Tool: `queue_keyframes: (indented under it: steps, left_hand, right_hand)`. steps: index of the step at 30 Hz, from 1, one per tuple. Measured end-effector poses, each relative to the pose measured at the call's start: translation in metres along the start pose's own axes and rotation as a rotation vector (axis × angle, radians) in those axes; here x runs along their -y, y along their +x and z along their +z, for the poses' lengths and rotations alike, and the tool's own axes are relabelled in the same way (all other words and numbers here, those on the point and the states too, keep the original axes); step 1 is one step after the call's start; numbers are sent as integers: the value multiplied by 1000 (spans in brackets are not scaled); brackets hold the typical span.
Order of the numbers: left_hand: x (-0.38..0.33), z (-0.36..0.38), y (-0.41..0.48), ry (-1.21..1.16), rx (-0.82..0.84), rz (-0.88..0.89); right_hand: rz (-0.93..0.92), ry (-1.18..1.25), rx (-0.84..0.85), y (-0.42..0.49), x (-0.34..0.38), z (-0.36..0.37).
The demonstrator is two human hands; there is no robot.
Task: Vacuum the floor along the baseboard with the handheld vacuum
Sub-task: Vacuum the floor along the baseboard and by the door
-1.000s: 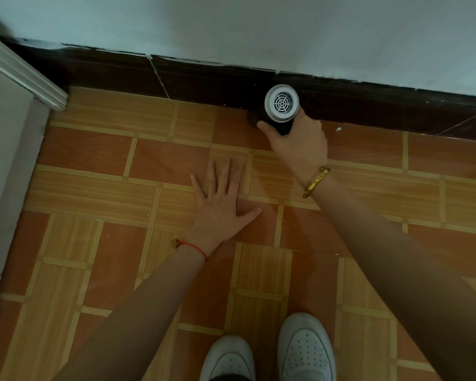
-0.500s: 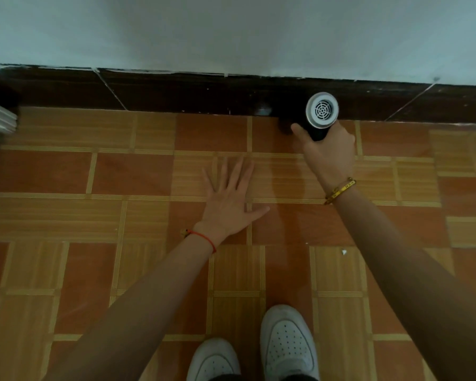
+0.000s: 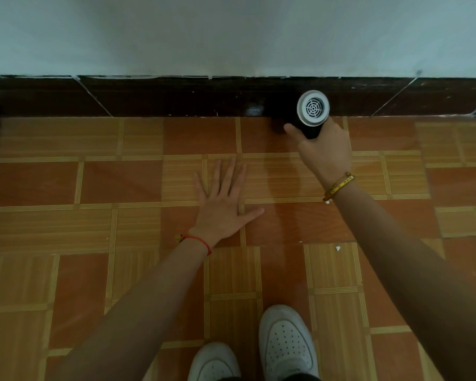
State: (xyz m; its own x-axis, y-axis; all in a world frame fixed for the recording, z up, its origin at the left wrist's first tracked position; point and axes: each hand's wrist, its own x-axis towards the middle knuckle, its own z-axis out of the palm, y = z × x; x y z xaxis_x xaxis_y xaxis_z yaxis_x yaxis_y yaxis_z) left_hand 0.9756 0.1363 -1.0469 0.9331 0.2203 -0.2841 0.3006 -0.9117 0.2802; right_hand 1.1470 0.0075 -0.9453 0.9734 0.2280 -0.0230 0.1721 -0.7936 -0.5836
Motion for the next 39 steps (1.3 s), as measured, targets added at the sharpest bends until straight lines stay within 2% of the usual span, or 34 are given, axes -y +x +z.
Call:
queue_keyframes:
  steps: [4,8,11,14,17,21,24,28,32,35,39]
  left_hand:
    - [0,-1,0,-4,8,0]
    - [0,0,0,-19,9,-3]
    - [0,0,1,-16,20,-5]
    - [0,0,1,-1,34,-7]
    - [0,-2,1,19,45,-13]
    - [-6,-6,0,27,51,-23]
    - [-14,-9,-3,57,44,40]
    - [-34,-8,-8,66,40,149]
    - [-54,-6,-7,62,46,228]
    - [-64,-4,-7,53,49,241]
    - [-72,-1,-7,59,48,245]
  right_hand:
    - [70,5,-19,2,-5,-6]
    - [16,-8,57,0,-10,-11]
    - [23,22,21,-4,-14,-16]
    - [-2,45,113,-7,-20,-24]
    - [1,15,99,-9,-30,-34]
    - [39,50,185,-16,-46,-48]
    - [41,7,97,-26,-56,-58]
    - [65,113,215,-38,-69,-68]
    - [26,44,121,-53,-82,-74]
    - [43,75,120,-64,-93,-79]
    - [68,71,25,-72,-110,-96]
